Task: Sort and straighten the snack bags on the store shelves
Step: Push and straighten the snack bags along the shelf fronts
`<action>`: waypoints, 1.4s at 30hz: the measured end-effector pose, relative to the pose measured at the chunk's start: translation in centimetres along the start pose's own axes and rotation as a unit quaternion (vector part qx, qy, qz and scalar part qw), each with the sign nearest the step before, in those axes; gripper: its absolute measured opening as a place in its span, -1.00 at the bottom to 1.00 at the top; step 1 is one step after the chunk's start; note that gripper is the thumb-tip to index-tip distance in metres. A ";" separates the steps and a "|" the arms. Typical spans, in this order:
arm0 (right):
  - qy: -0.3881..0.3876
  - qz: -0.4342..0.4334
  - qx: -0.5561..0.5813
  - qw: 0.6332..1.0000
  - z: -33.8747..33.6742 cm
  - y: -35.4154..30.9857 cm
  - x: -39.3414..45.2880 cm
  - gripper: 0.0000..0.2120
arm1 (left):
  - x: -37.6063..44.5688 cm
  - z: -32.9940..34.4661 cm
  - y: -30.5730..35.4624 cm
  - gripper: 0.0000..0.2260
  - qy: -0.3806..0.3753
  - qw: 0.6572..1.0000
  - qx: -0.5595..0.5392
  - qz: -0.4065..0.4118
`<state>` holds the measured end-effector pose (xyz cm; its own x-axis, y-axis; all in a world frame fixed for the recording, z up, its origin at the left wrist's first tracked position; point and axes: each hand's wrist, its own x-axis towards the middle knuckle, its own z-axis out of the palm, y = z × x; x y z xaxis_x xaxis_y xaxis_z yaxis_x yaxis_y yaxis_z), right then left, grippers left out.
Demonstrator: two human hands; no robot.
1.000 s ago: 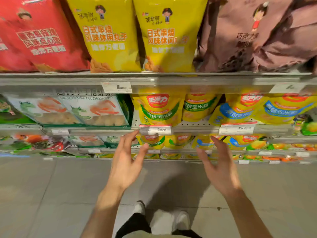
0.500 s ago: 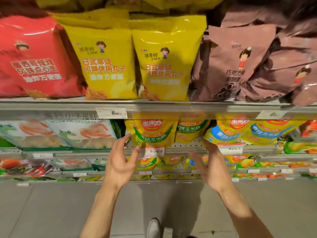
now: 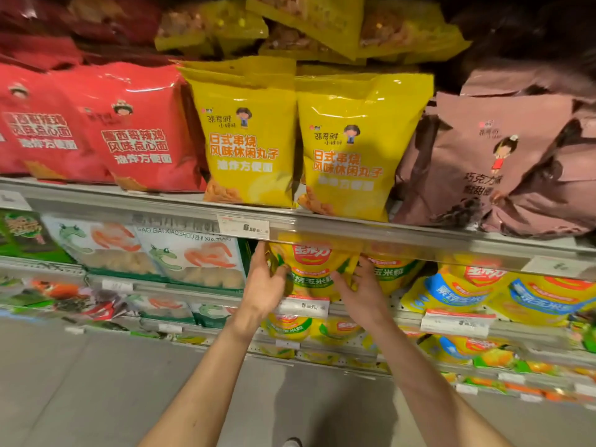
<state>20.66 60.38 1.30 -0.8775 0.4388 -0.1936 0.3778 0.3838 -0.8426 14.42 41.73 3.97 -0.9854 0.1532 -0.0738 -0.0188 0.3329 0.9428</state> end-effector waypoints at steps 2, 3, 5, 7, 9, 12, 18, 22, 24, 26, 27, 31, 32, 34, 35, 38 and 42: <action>-0.008 0.004 0.024 1.000 0.3 0.1 0.2 -0.42 | 0.1 -0.3 -0.2 -0.44 0.010 1.000 -0.013 0.004; -0.017 0.006 0.032 0.999 0.7 0.2 0.3 -0.41 | 0.1 -0.5 -0.3 -0.45 0.014 1.000 -0.022 0.000; -0.031 0.004 0.038 0.999 1.4 -0.1 0.4 -0.41 | -0.2 -0.9 -0.3 -0.43 0.023 0.999 -0.036 0.000; -0.035 0.000 0.042 0.999 2.0 -0.4 0.4 -0.44 | -0.4 -1.2 -0.3 -0.38 0.026 0.999 -0.038 0.007; -0.038 -0.009 0.036 0.999 2.5 -0.6 0.3 -0.45 | -0.4 -1.5 -0.4 -0.35 0.028 0.999 -0.037 0.011; -0.038 -0.007 0.044 0.998 3.2 -0.8 0.1 -0.30 | -0.5 -1.7 -0.5 -0.30 0.026 0.999 -0.021 0.000; -0.022 -0.014 0.038 0.999 2.7 -1.0 -0.7 -0.33 | -1.2 -1.5 -1.5 -0.32 0.029 1.000 -0.006 0.010; 0.057 -0.043 -0.033 0.997 0.6 0.8 -1.5 -0.40 | -2.8 0.3 -3.4 -0.50 0.101 0.995 0.025 0.003; 0.110 -0.026 -0.050 0.992 -1.2 2.1 -1.7 -0.45 | -3.8 2.6 -3.1 -0.58 0.092 0.995 0.037 0.008; 0.138 0.001 -0.056 0.989 -3.1 3.3 -1.4 -0.44 | -4.5 5.3 -2.4 -0.61 0.038 0.998 0.044 0.035; 0.142 0.012 -0.048 0.989 -4.0 3.9 -1.2 -0.41 | -4.6 6.7 -1.9 -0.59 -0.001 0.998 0.051 0.044; 0.091 0.036 -0.009 0.995 -6.3 4.7 -0.4 -0.31 | -3.8 11.6 0.1 -0.41 -0.110 0.994 0.009 0.022; 0.075 0.039 -0.010 0.996 -6.6 4.7 -0.3 -0.30 | -3.4 12.6 0.5 -0.36 -0.119 0.993 -0.009 0.008; 0.054 0.042 -0.007 0.998 -7.0 4.4 0.1 -0.28 | -2.5 14.2 1.0 -0.28 -0.139 0.990 -0.031 -0.016; 0.050 0.044 0.001 0.998 -7.1 4.3 0.4 -0.28 | -2.1 14.5 1.6 -0.24 -0.149 0.988 -0.035 -0.021; 0.050 0.048 0.027 0.997 -7.3 4.2 1.1 -0.25 | -0.9 15.6 1.9 -0.17 -0.148 0.988 -0.049 -0.017; 0.047 0.046 0.029 0.997 -7.4 4.4 1.7 -0.24 | 0.9 16.4 0.9 -0.08 -0.132 0.989 -0.068 -0.003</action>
<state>23.08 68.85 0.98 -0.8075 0.5448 -0.2262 0.4354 0.2916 -0.8517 16.31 57.44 -0.58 -0.9075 0.3946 -0.1443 -0.0645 0.2085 0.9759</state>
